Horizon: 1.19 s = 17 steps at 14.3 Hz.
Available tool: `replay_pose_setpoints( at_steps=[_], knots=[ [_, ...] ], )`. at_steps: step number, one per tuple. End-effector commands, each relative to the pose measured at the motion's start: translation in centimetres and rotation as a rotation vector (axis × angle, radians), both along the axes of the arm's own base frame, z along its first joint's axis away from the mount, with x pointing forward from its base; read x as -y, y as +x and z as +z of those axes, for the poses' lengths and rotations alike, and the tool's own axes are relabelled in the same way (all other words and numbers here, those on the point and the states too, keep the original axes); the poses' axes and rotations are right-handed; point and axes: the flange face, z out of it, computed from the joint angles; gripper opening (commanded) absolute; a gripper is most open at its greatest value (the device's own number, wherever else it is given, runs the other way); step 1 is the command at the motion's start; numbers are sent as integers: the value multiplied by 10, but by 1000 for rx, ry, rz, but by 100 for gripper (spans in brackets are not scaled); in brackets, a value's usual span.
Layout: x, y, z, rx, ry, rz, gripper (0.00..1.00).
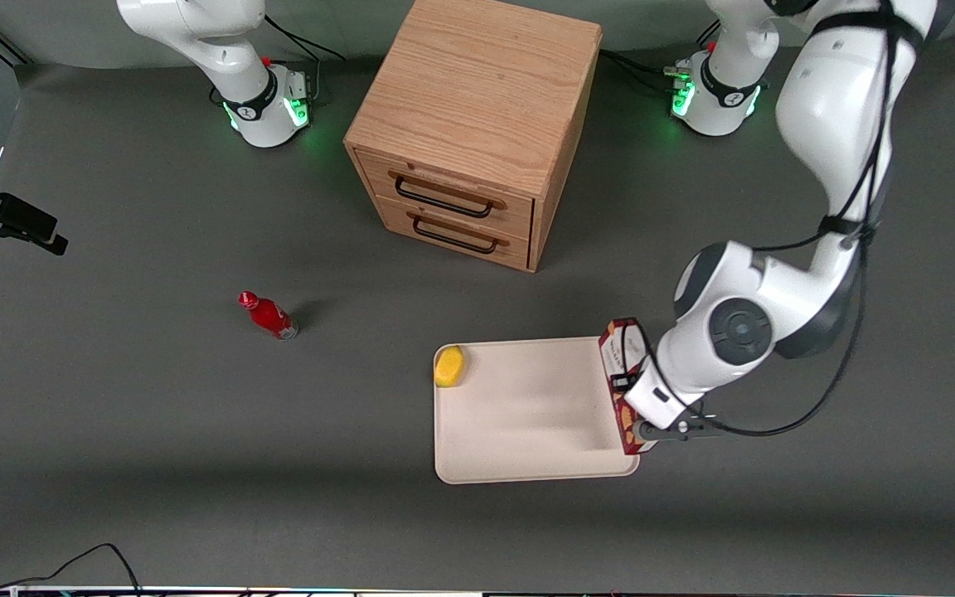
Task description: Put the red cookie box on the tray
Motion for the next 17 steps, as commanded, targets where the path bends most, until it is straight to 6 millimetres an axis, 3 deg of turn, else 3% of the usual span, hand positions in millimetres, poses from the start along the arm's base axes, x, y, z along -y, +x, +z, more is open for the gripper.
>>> replay_pose_setpoints(
  at_steps=[1,2,5,8,12,15,17],
  knots=[
    [3,-7,-8,66,28,-7,87],
    [1,-7,-3,63,38,-4,100],
    [-15,-13,34,6,117,-5,100],
    [-48,-29,113,-84,129,-60,100],
    [-159,-61,221,-200,89,-228,100],
    [-229,-97,260,-221,61,-321,100],
    [-261,-114,275,-196,25,-331,100]
  ],
)
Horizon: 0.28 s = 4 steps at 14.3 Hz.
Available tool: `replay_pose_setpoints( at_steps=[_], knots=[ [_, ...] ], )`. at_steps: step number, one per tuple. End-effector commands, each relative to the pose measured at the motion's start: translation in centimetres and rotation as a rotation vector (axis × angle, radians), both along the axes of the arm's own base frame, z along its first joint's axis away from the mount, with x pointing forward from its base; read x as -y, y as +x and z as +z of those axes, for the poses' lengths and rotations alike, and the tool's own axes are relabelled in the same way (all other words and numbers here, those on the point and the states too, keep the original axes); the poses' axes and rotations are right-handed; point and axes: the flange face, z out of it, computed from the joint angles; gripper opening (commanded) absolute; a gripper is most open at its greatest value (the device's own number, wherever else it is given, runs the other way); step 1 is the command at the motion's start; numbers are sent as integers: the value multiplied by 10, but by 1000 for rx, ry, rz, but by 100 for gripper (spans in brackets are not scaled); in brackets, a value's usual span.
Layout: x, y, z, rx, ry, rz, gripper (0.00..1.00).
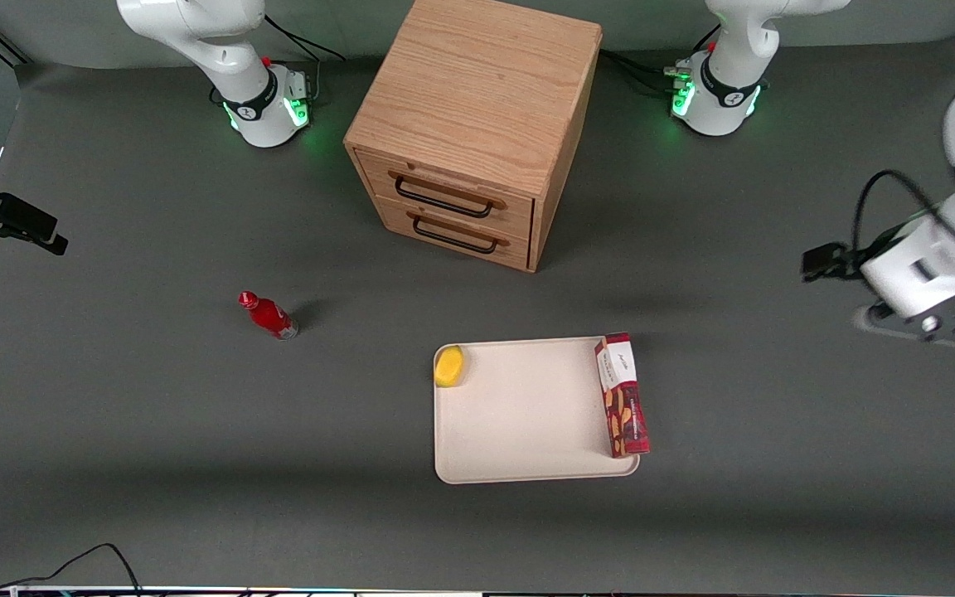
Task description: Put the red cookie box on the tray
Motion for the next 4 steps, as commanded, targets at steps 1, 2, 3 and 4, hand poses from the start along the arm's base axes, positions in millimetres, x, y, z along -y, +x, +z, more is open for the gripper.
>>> replay_pose_setpoints(
  at_steps=[1,2,3,4],
  knots=[
    [-22,-21,19,20,-37,-40,100],
    [-22,-18,29,27,-29,-43,100],
    [-19,-14,34,35,-23,-49,100],
    [-15,-11,38,38,-23,-52,100]
  ],
)
